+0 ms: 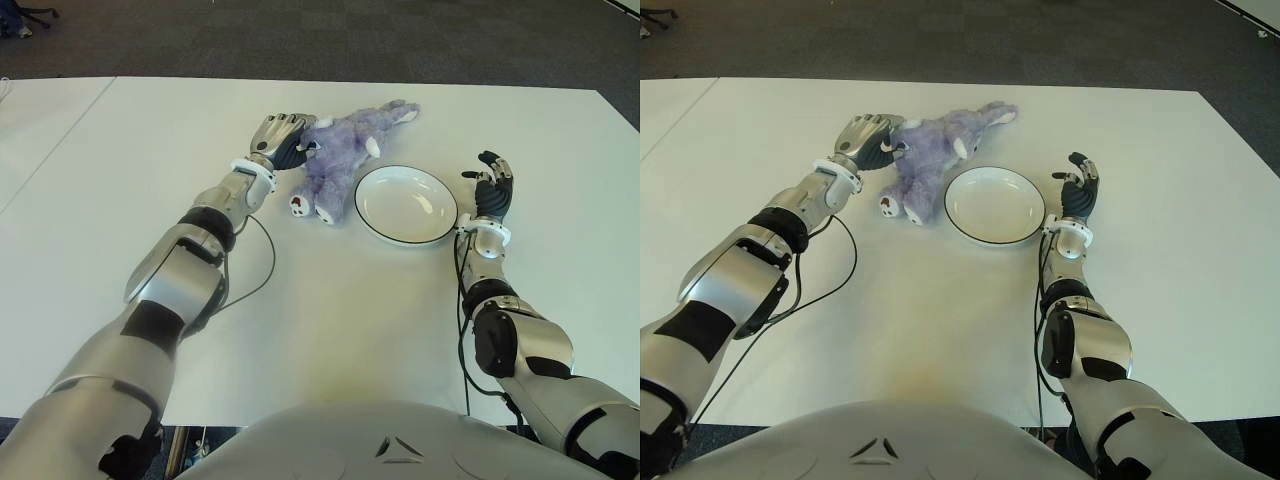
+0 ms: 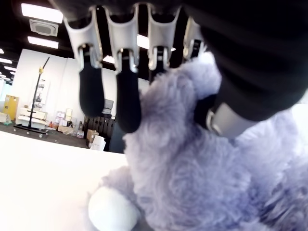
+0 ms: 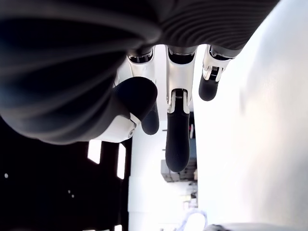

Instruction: Put the doll into the plate.

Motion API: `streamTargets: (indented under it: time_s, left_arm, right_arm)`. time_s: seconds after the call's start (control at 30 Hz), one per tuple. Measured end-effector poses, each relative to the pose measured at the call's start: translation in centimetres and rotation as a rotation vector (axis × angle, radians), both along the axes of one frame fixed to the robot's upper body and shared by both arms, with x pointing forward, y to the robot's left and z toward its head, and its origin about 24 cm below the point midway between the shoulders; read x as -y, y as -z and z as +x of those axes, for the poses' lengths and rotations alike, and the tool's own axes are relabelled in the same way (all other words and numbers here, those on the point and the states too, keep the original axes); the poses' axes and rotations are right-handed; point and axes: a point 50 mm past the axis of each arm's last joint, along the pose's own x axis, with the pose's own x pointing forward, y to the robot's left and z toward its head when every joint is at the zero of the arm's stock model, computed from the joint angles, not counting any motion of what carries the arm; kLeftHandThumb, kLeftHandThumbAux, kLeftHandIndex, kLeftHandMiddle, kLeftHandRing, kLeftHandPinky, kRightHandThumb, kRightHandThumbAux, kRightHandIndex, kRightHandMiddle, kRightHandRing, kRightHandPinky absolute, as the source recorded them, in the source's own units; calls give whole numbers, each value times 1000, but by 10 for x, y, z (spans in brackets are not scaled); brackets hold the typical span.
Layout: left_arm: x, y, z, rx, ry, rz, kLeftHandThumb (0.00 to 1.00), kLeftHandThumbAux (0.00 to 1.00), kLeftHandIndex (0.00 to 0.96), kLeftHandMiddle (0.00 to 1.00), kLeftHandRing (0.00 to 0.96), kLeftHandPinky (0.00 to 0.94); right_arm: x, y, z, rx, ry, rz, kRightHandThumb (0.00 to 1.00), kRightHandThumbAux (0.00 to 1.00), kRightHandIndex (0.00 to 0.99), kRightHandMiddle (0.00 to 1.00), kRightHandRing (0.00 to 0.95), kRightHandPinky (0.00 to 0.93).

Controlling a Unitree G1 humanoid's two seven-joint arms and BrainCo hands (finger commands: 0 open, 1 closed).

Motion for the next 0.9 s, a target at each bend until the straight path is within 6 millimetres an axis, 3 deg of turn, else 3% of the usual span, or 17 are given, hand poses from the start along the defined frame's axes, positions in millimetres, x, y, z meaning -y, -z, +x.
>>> streamTargets:
  time_s: [0.2, 0.53, 0.9]
  left_arm:
    - [-1, -1, 0, 2, 9, 1, 852, 649, 436, 558, 573, 553]
    - [-6, -5, 0, 21, 21, 9, 854, 648, 439, 555, 571, 527]
    - [-16, -32, 2, 89, 70, 45, 857, 647, 442, 571, 591, 550]
  right_arm:
    - [0, 0, 0, -1, 5, -3, 1000, 657, 246, 230, 462, 3]
    - [0, 0, 0, -1, 6, -5, 1000, 657, 239, 224, 462, 21]
    - [-1, 0, 0, -1, 12, -5, 1000, 657, 244, 234, 461, 44]
